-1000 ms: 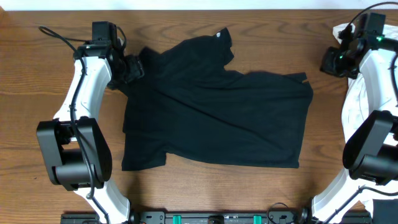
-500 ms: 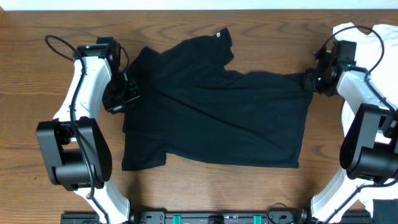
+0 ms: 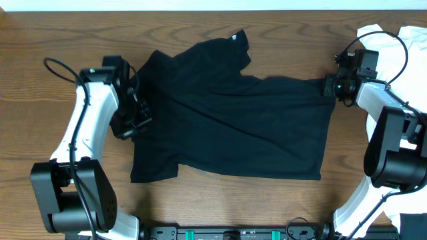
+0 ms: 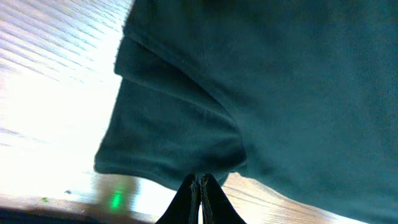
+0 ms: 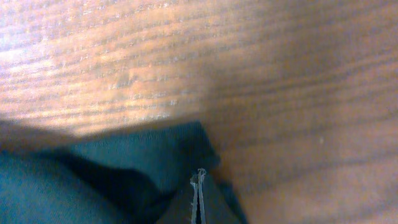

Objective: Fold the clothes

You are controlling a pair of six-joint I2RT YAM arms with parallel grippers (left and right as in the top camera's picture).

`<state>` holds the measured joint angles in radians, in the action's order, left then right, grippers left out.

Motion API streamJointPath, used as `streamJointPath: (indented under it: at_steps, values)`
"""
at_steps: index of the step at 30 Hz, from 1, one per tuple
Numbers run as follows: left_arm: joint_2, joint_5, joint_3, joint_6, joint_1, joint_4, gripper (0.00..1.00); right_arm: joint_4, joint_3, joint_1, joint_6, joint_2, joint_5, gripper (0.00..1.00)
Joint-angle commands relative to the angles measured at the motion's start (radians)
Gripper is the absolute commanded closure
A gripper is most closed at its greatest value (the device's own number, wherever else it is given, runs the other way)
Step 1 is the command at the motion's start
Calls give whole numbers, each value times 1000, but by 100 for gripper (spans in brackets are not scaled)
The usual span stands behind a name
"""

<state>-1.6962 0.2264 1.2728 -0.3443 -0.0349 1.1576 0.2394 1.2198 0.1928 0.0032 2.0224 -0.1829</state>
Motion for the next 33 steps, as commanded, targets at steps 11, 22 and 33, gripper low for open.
streamJointPath:
  at_steps: [11, 22, 33]
  values:
    - [8, 1, -237, -35, 3, -129, 94, 18, 92, -3, -11, 0, -45, 99]
    - [5, 2, -431, -103, 3, -374, 94, 183, 158, -42, -23, -21, -89, 99]
    - [5, -171, -477, -166, -29, -323, 94, 199, 158, -76, -80, -19, -55, 99]
